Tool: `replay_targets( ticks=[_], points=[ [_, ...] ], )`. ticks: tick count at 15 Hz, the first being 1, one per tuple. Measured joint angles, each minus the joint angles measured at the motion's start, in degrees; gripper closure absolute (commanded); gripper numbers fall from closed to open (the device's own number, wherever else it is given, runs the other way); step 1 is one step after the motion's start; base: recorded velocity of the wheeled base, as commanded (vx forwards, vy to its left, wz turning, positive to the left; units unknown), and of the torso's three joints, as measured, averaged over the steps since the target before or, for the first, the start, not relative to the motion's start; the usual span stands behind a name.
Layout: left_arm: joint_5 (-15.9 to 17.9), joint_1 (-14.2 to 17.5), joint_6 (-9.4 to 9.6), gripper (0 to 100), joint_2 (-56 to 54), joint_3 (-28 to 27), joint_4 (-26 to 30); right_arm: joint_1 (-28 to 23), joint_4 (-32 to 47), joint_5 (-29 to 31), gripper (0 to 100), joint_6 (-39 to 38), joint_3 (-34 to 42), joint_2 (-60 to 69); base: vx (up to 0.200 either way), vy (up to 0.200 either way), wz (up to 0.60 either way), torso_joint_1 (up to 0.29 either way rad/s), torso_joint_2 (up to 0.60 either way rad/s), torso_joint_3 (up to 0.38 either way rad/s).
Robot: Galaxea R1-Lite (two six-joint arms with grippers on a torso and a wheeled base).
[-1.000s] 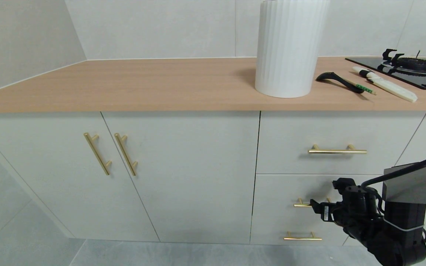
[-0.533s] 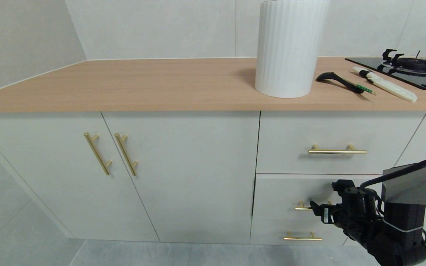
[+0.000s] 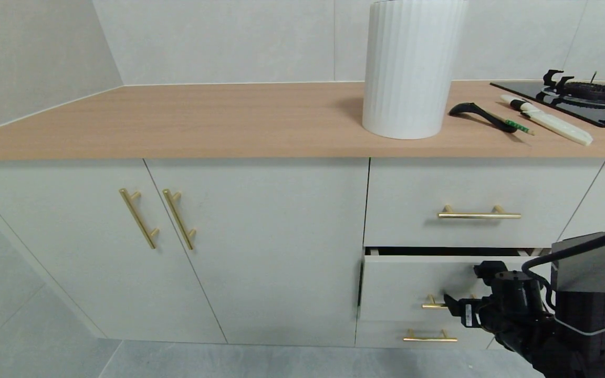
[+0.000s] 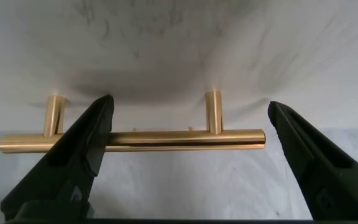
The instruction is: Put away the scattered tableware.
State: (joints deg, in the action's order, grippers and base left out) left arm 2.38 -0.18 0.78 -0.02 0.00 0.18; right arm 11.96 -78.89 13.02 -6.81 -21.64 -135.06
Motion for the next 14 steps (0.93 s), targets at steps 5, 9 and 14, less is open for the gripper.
replay_targets(
  ticks=[5, 9, 14],
  points=[
    [0.0, 0.0, 0.01, 0, 0.0, 0.0, 0.0, 3.9, 8.1, -0.1, 0, 2.9, 6.3, 15.4, 0.0, 0.0, 0.0, 0.0, 0.0, 0.0],
    [0.0, 0.0, 0.0, 0, 0.0, 0.0, 0.0, 7.9, 24.5, 0.1, 0, 3.0, 4.2, 34.7, 0.0, 0.0, 0.0, 0.0, 0.0, 0.0],
    [0.0, 0.0, 0.01, 0, 0.0, 0.0, 0.0, 9.1, 26.5, 0.3, 0, -1.4, -0.6, 40.6, 0.0, 0.0, 0.0, 0.0, 0.0, 0.0]
  ],
)
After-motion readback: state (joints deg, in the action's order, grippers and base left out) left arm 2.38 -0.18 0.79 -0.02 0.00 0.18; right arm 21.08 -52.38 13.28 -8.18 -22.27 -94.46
